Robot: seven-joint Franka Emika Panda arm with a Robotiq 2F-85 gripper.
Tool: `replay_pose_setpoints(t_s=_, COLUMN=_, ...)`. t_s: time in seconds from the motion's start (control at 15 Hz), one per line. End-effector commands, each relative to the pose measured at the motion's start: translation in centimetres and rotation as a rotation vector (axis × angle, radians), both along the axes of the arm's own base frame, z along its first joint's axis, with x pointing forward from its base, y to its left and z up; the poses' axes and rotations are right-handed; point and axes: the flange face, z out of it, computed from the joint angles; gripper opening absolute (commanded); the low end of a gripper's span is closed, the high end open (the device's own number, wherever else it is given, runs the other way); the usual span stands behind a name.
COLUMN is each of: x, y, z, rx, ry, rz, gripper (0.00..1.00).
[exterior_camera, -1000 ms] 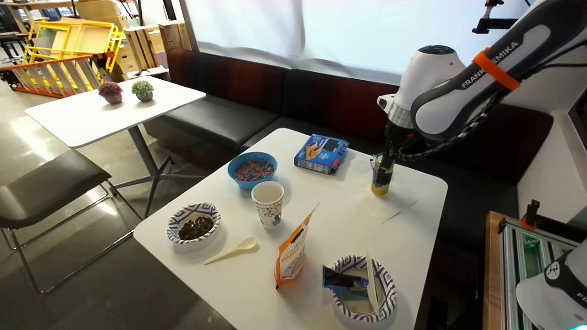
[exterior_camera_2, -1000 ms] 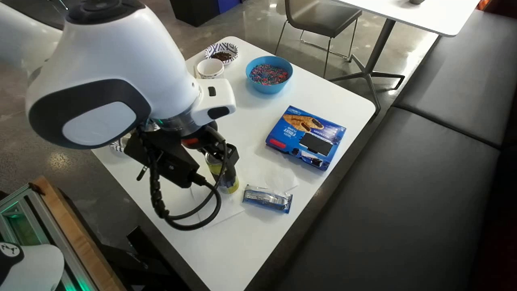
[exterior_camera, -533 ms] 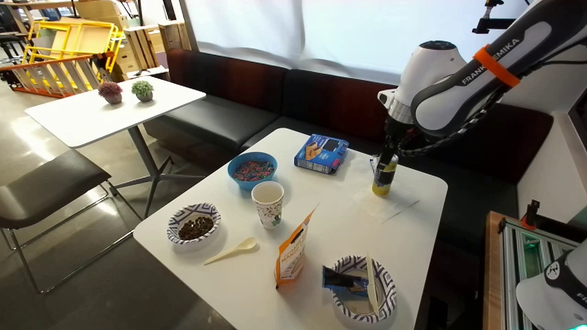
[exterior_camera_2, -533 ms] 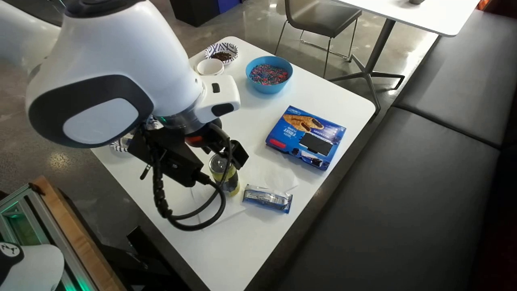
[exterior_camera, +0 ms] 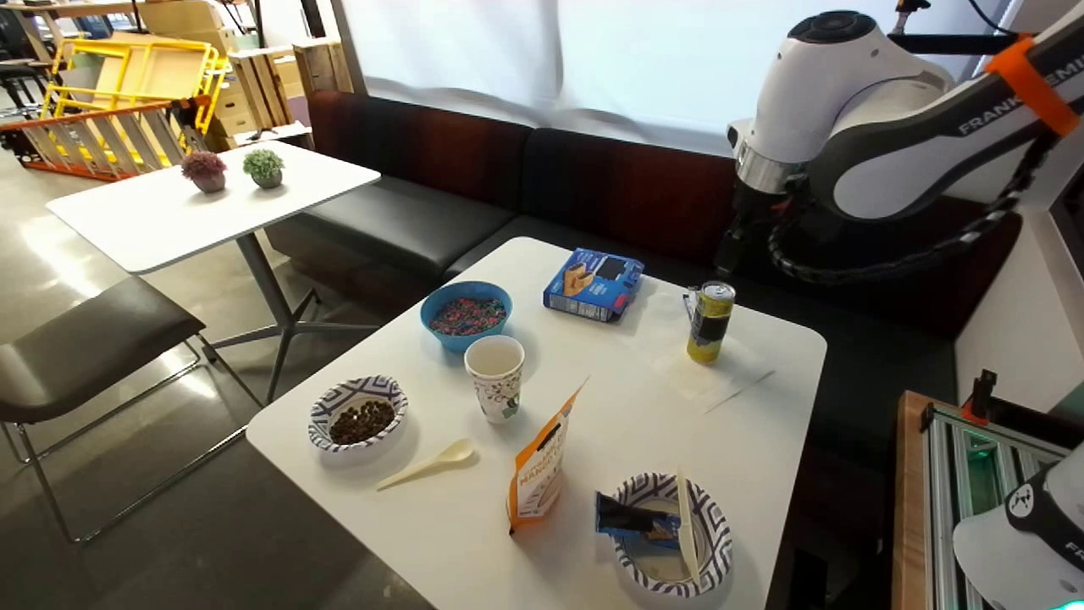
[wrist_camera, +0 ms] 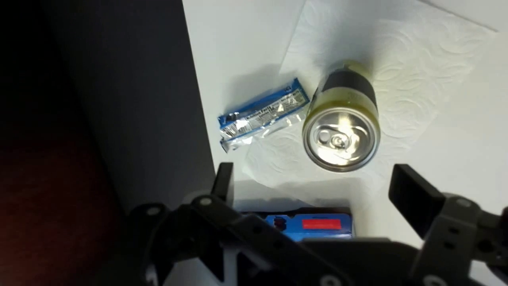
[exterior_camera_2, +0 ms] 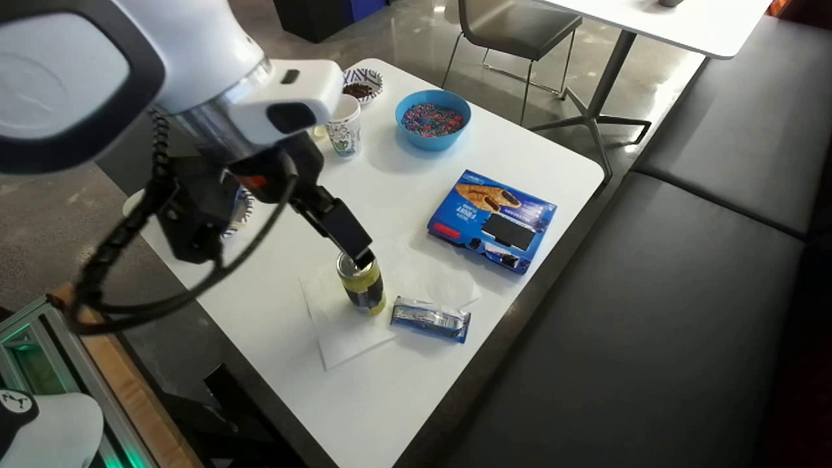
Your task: Pick up the can and put it on the napkin
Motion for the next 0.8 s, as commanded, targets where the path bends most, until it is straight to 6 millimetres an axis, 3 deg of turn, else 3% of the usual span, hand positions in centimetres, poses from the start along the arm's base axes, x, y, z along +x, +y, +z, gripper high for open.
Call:
replay_pose_setpoints(t_s=0.0, x=-4.9, y=5.1, z=2.3, rx=-0.053, ry=0.040, rz=-0.030, gripper=1.00)
replay_pose_setpoints(t_s=0.2, x=-7.4, y=9.0, z=4.6, rx=-0.061, ry=0.090, rz=0.029, gripper=1.00)
replay_pose_setpoints(t_s=0.27, x=-6.4, y=10.2, z=6.8, rx=-0.053, ry=0.090, rz=0.096, gripper=1.00)
replay_pose_setpoints(t_s=0.33, x=-6.9, y=11.2, z=7.9, rx=-0.075, ry=0.087, rz=0.178, gripper=1.00)
replay_pose_setpoints(t_s=0.4, x=-5.7, y=9.6, z=5.9, rx=-0.074, ry=0.089, rz=0.084, gripper=1.00)
replay_pose_setpoints(t_s=0.53, x=-6.2, y=11.1, z=7.9, rx=-0.085, ry=0.071, rz=0.150, gripper=1.00)
replay_pose_setpoints(t_s=0.73, x=-6.6, y=11.2, z=8.4, rx=-0.089, ry=0.064, rz=0.170, gripper=1.00)
